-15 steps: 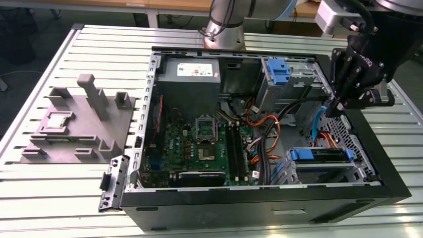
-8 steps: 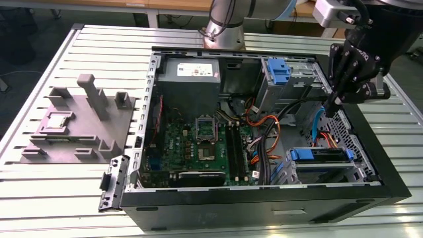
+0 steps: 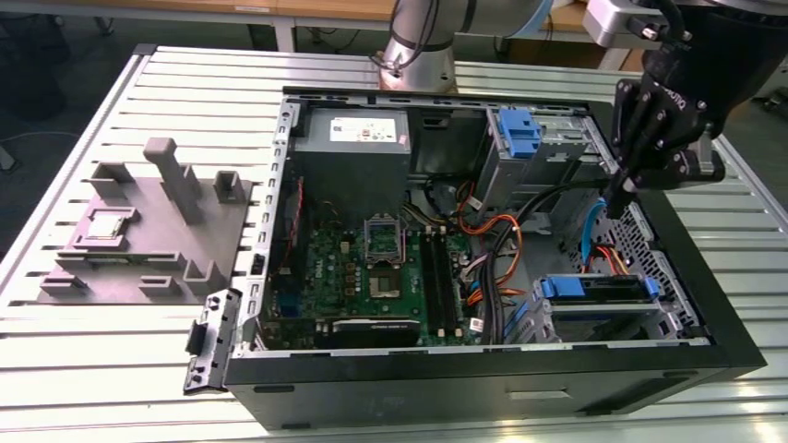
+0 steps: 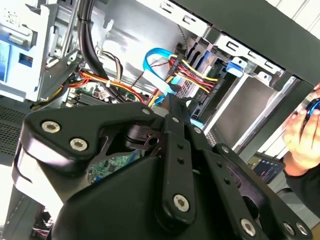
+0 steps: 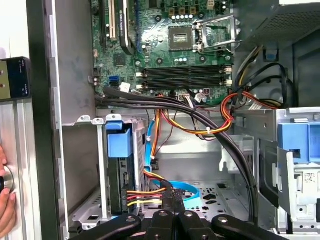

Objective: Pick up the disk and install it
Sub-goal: 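Insert the second disk wire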

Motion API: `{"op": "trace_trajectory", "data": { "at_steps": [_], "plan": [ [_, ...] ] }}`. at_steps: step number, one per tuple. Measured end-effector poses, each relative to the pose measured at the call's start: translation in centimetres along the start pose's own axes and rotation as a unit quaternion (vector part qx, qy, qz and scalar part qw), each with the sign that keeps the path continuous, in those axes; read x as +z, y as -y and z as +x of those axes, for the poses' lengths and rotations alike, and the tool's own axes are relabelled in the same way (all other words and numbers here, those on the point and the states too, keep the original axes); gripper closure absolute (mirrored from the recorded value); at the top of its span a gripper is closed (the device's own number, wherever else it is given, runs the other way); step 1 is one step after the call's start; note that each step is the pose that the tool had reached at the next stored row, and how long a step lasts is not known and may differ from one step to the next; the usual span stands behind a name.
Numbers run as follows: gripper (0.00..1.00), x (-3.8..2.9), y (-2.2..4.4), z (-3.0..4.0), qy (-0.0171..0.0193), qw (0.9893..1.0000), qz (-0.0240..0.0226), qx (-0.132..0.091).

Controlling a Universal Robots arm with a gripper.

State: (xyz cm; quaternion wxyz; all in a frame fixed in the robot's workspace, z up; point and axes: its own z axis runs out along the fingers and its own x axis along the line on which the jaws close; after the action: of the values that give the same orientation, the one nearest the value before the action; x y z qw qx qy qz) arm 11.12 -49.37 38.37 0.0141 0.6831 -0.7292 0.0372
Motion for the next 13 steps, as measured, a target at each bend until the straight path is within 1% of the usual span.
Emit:
{"op": "trace_trajectory", "data": {
  "at_steps": [4,6,8,13],
  "plan": [
    [0.9,0.03,0.08,-0.25,-0.0014,1.0,-0.001,0.009],
    [0.9,0.09,0.17,-0.27,-0.0029,0.9999,-0.0014,0.014],
    [0.9,0.11,0.2,-0.28,-0.0035,0.9999,-0.0015,0.014],
    [0.9,0.12,0.2,-0.28,-0.0037,0.9999,-0.0015,0.014]
  ]
}}
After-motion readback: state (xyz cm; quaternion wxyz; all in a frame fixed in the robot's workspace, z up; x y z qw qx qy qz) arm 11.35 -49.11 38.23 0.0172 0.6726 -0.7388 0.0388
